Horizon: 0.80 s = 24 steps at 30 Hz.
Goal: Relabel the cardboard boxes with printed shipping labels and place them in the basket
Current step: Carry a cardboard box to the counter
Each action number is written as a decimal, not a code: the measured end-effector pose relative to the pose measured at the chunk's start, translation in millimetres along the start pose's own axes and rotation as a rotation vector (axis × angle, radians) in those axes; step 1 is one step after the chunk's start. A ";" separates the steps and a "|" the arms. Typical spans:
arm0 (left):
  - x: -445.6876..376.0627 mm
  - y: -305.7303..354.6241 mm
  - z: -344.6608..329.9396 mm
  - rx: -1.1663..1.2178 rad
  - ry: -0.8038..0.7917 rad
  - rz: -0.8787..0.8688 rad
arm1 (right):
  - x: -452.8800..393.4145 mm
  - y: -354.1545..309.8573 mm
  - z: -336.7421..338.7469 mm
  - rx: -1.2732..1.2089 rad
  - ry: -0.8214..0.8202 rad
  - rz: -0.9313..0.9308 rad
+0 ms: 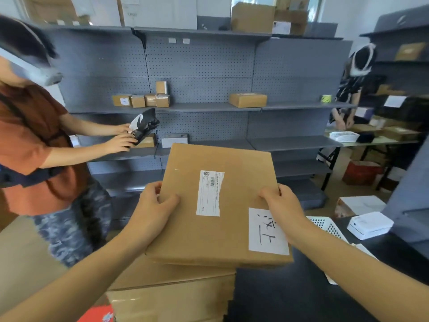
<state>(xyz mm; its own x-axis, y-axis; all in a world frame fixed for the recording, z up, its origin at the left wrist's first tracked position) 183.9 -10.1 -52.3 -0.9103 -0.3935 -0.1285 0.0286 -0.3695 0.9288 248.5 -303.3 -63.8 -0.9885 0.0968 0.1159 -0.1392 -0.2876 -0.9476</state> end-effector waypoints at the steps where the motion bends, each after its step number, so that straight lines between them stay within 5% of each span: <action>1: 4.3 5.7 -12.1 -0.013 0.000 -0.012 | -0.3 4.9 14.0 0.001 0.013 0.000; 14: 68.3 57.8 -210.4 0.058 -0.021 0.013 | -42.7 85.4 204.5 -0.031 0.001 -0.009; 24: 89.0 -7.8 -282.6 0.041 -0.130 0.219 | -89.3 165.1 213.3 0.040 -0.073 -0.098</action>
<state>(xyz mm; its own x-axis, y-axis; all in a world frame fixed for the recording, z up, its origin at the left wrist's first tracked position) 219.4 -280.2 -169.2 -0.9299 -0.3477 0.1203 0.2163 -0.2521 0.9432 301.3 -562.6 -167.2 -0.9715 0.0572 0.2299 -0.2360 -0.3184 -0.9181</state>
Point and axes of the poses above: each hand's wrist, its own x-axis away from the middle knuckle, its own z-axis out of the back of the hand, y = z × x, the point moved 9 cm from there along -x, towards the middle knuckle, and after that the axes turned 2 degrees about -z, right-handed, at the moved point
